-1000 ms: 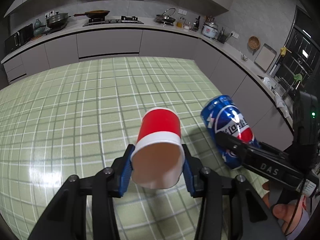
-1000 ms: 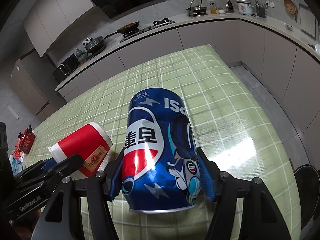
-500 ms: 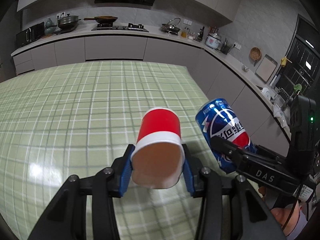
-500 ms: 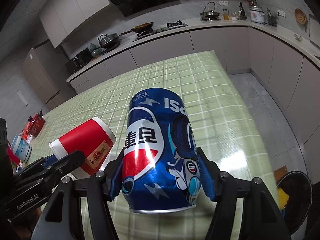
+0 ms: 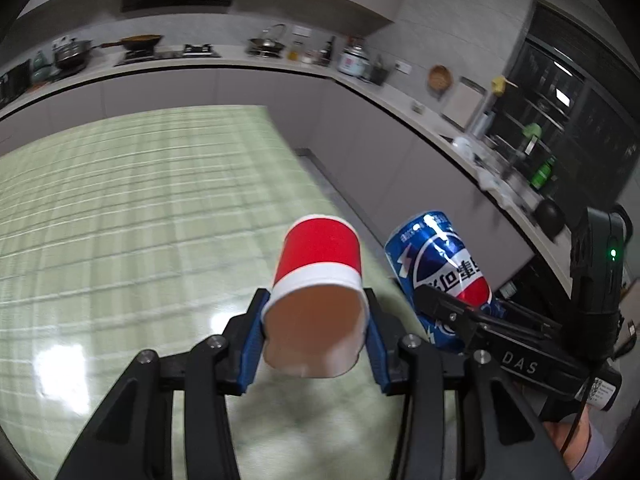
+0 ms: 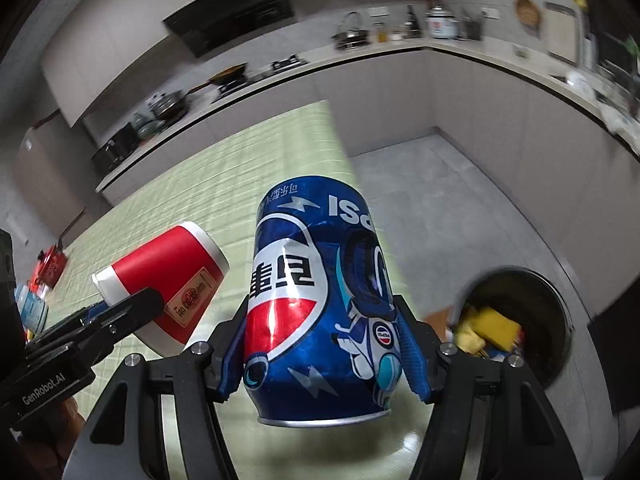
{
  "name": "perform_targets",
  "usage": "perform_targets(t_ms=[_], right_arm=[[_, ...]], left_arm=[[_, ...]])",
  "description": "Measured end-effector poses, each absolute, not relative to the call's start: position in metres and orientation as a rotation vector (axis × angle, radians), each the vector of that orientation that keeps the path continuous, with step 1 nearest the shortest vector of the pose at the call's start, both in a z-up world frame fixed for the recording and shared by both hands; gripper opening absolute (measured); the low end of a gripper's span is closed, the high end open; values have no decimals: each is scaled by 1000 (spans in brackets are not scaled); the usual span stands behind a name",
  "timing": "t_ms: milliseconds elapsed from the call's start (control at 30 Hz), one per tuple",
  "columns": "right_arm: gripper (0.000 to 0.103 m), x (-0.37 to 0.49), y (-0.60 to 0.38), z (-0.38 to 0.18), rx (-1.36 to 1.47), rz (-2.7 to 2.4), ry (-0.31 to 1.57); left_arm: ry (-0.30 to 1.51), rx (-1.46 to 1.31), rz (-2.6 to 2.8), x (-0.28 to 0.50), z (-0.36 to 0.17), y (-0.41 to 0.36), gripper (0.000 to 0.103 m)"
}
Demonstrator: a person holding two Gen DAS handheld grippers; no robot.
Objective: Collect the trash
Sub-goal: 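Carry the red cup and Pepsi can over the bin with both tools, then open both tools over the bin, dropping the red cup and can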
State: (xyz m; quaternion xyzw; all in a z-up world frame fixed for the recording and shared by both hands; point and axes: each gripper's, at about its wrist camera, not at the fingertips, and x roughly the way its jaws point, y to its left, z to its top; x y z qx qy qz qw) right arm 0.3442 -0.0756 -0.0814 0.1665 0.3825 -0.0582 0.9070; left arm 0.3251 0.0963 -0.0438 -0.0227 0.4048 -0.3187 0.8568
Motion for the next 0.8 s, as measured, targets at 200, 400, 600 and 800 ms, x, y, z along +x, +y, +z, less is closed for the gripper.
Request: perform_targets(t_ms=[200, 400, 600, 800], right_arm=[[66, 289, -151, -81, 376, -167, 757], [66, 261, -253, -102, 375, -156, 803], [66, 259, -338, -154, 333, -107, 930], [67, 281, -379, -210, 307, -48, 1019]], left_arm=[[837, -20, -717, 289, -39, 27, 46], [863, -49, -668, 265, -54, -58, 46], [958, -39, -556, 257, -114, -131, 47], [1040, 11, -436, 266, -184, -162, 57]])
